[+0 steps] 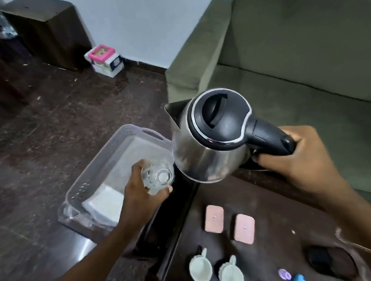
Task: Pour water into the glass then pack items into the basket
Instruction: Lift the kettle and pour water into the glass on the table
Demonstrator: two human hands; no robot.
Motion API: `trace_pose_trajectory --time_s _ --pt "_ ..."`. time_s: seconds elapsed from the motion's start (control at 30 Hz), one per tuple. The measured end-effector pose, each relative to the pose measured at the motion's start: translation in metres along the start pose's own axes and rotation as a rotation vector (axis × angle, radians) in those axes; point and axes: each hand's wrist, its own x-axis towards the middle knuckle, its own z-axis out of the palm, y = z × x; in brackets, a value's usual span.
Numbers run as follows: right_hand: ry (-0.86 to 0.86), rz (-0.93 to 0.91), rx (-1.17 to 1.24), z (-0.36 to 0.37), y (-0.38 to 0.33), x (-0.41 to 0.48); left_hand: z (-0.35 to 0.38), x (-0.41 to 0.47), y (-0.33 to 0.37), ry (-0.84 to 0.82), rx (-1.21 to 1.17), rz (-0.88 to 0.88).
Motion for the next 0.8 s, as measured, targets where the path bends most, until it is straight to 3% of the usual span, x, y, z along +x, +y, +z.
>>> trace_pose_trajectory --time_s 0.17,0.33,0.53,0.8 --pt "0.067 0.114 -0.138 -0.079 0.021 -0.064 0.081 -0.045 0.012 -0.214 -0.04 0.02" --pt "-0.001 0.239 -0.326 -0.144 0.066 -0.119 0.152 -0.093 0.017 -0.34 -0.086 -0.003" --pt "-0.035 0.374 -0.462 -0.188 0.107 -0.173 0.233 -0.149 0.013 -0.601 -0.021 0.058" --pt "-0.119 0.409 -0.632 -0.205 0.132 -0.214 0.288 -0.172 -0.002 -0.61 0.178 0.137"
